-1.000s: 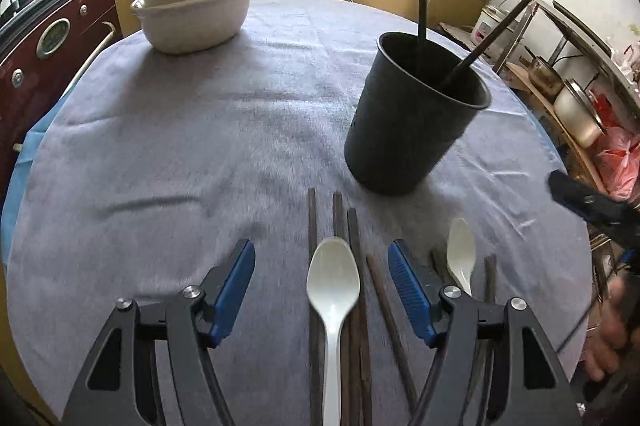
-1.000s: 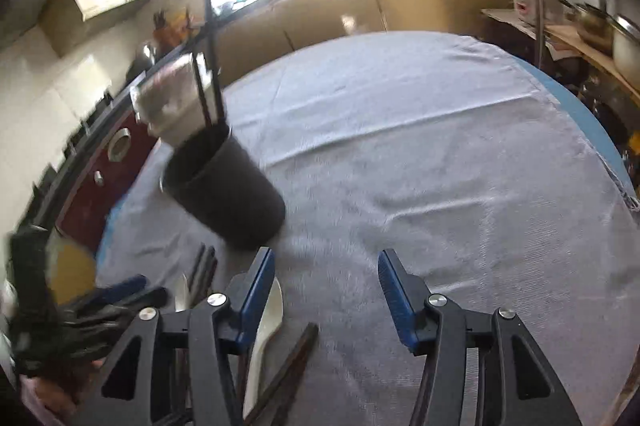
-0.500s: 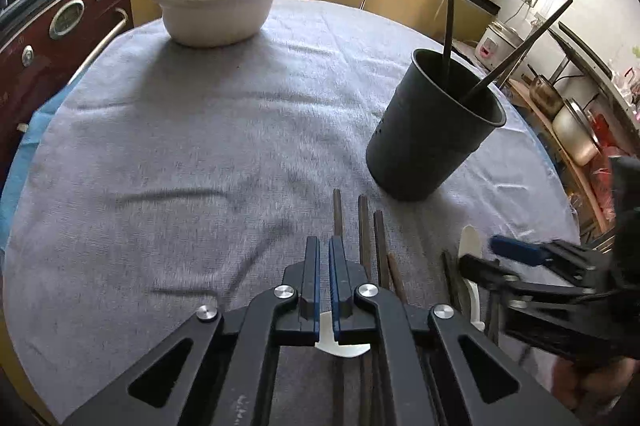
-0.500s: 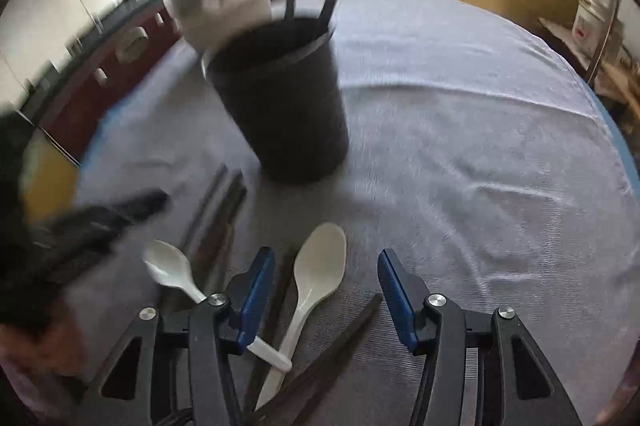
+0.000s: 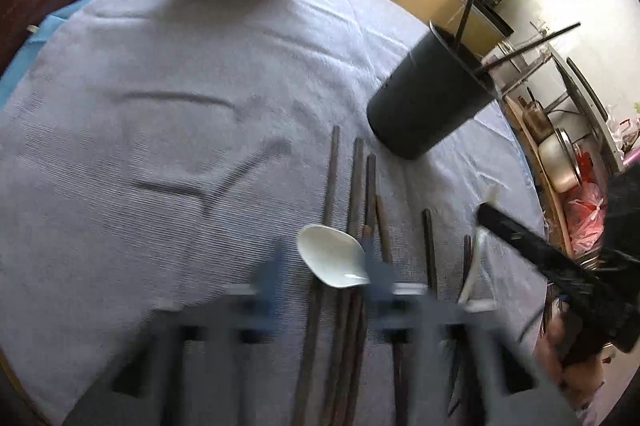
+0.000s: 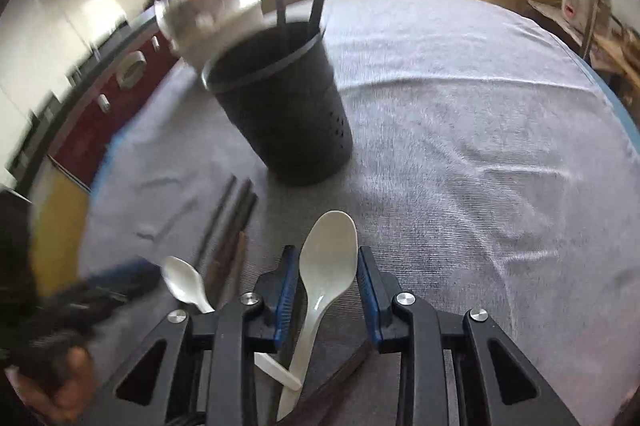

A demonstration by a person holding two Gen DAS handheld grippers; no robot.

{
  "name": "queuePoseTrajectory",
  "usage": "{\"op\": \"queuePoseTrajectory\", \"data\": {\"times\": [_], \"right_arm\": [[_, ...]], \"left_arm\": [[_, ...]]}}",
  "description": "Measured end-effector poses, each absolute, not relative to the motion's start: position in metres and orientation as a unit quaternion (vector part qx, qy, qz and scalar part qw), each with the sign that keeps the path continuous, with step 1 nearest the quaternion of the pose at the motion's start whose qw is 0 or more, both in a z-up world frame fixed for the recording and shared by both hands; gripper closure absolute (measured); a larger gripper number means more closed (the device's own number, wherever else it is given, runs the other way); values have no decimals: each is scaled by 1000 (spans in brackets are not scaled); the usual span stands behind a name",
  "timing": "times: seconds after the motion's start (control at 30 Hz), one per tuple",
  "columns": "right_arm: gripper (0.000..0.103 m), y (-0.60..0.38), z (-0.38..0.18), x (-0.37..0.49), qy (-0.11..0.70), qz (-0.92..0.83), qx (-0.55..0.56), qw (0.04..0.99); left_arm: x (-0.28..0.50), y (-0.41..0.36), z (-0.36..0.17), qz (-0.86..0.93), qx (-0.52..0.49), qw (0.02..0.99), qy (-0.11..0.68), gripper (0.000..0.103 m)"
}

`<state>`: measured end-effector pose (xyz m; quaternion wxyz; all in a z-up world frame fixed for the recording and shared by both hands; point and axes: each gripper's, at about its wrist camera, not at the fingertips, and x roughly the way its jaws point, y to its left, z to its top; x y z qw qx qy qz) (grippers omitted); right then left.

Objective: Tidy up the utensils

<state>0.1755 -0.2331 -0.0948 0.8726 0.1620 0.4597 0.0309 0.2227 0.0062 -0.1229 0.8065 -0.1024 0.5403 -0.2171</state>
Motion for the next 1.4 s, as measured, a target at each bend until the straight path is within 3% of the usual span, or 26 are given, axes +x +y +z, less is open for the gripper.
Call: {"op": "queuePoseTrajectory", "data": {"times": [0.17, 0.4, 0.8, 0.97, 1.4], "right_arm": [[72, -248, -79, 156, 403, 36, 198, 893], [72, -246, -55, 141, 347, 46, 218, 911], [72, -244, 48, 150, 155, 1, 150, 976], [72, -234, 69, 188, 131, -3, 117, 984], [71, -199, 29, 252, 144, -10, 1, 990]], "left_arm": [[224, -1, -125, -209, -112, 816, 527, 100], [216, 8, -87, -207, -104, 850, 473, 102], [248, -6, 51, -204, -79, 931, 290, 102], [270, -29, 88, -182, -60, 955, 228, 102], [302, -67, 35, -118, -17, 970, 214, 102]]}}
